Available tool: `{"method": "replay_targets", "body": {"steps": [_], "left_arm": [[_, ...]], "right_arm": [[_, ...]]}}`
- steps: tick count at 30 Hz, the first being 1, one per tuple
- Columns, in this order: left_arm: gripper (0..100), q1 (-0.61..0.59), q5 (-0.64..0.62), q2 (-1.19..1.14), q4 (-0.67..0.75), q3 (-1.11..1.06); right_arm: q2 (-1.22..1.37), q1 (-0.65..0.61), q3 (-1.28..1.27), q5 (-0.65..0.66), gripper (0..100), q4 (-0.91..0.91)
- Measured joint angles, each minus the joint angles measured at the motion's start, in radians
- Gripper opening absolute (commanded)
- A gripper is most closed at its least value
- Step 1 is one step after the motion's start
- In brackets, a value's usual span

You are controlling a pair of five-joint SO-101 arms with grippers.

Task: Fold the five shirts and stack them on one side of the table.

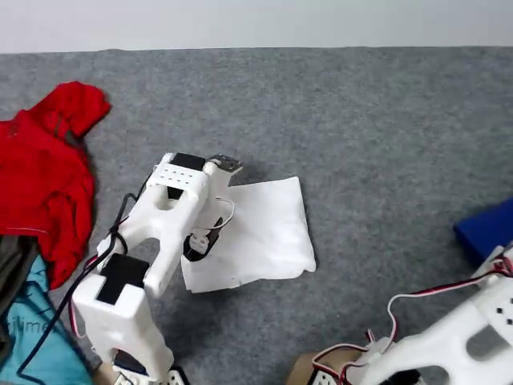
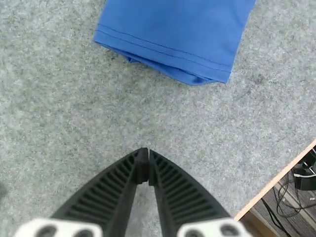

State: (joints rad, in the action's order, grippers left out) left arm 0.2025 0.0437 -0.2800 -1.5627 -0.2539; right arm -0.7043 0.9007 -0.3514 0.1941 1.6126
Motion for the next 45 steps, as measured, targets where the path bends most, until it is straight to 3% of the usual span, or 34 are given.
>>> {"method": "replay_targets", "body": {"steps": [8,18,27,32,35,45], "left_arm": [[0,0.006,0.0,0.204,-0.04,0.086],[0,-0.055,0.0,0.158,0.121,0.12],[1,-0.017,0.0,0.149,0.005,0.12],[10,-0.017,0.025,0.149,-0.089,0.135],[11,-0.017,0.031,0.149,-0.149,0.15],[11,0.015,0.037,0.256,-0.138,0.15]], "right_arm": [[0.0,0.0,-0.058,0.0,0.9,-0.064],[0.0,0.0,-0.058,0.0,0.9,-0.064],[0.0,0.0,-0.058,0.0,0.9,-0.064],[0.0,0.0,-0.08,0.0,0.9,-0.064],[0.0,0.0,-0.115,0.0,0.9,-0.075],[-0.002,-0.043,-0.153,0.0,0.9,-0.075]]}}
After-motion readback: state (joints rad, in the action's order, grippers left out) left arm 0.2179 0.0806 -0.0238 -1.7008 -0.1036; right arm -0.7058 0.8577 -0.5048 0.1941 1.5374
